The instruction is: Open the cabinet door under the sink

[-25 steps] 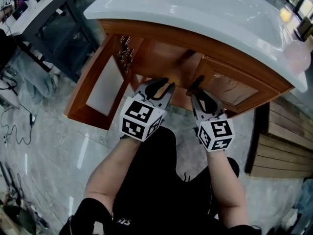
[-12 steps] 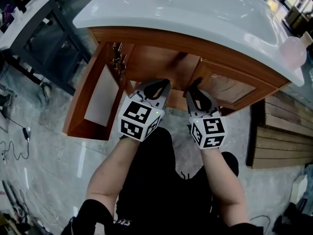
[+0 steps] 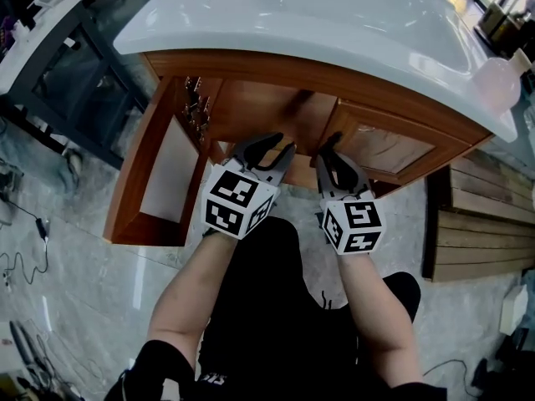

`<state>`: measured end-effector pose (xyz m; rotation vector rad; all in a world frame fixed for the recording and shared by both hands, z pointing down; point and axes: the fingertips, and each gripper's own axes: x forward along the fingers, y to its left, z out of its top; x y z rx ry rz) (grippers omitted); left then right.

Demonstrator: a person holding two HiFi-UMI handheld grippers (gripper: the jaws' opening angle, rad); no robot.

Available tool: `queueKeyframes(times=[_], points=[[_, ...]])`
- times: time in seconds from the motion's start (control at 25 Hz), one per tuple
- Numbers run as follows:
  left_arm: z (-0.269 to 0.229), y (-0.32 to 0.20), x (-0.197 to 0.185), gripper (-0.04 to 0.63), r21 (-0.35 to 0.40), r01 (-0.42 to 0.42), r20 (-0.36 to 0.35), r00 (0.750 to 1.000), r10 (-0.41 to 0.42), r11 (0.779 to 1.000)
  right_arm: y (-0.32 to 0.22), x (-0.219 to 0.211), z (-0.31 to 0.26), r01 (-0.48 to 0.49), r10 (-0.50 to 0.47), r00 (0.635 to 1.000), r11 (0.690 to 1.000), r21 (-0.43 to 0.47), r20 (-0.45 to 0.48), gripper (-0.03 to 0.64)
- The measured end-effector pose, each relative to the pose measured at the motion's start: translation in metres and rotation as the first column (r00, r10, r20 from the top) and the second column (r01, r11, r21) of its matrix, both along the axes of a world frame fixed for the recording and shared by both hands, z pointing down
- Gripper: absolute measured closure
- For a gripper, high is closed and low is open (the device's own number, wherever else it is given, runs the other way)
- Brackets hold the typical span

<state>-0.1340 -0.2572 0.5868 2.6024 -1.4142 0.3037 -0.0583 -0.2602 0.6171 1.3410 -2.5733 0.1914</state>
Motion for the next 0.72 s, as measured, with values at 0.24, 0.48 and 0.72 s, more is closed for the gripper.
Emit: queueKeyframes(times=[0.24, 0.48, 0.72], points=[[-0.016, 0.005, 0.018, 0.431, 0.040, -0.146, -0.012, 0.989, 0.147, 0.988, 0.011, 0.001, 0.000, 0.040, -0.040, 0.999, 0.999, 0.000, 0.017, 0.532], [-0.046, 0.013, 0.048, 0.423, 0.111, -0.281, -0.005, 0.959, 0.283, 0.953, 0.028, 0.004, 0.000, 0.083, -0.083, 0.996, 0.997, -0.003, 0.012, 0.532], [-0.056, 0.026, 0.084, 0.424, 0.145, -0.397, 0.010, 0.916, 0.400, 0.906, 0.053, 0.010, 0.003, 0.159, -0.159, 0.987, 0.987, -0.016, 0.013, 0.532]])
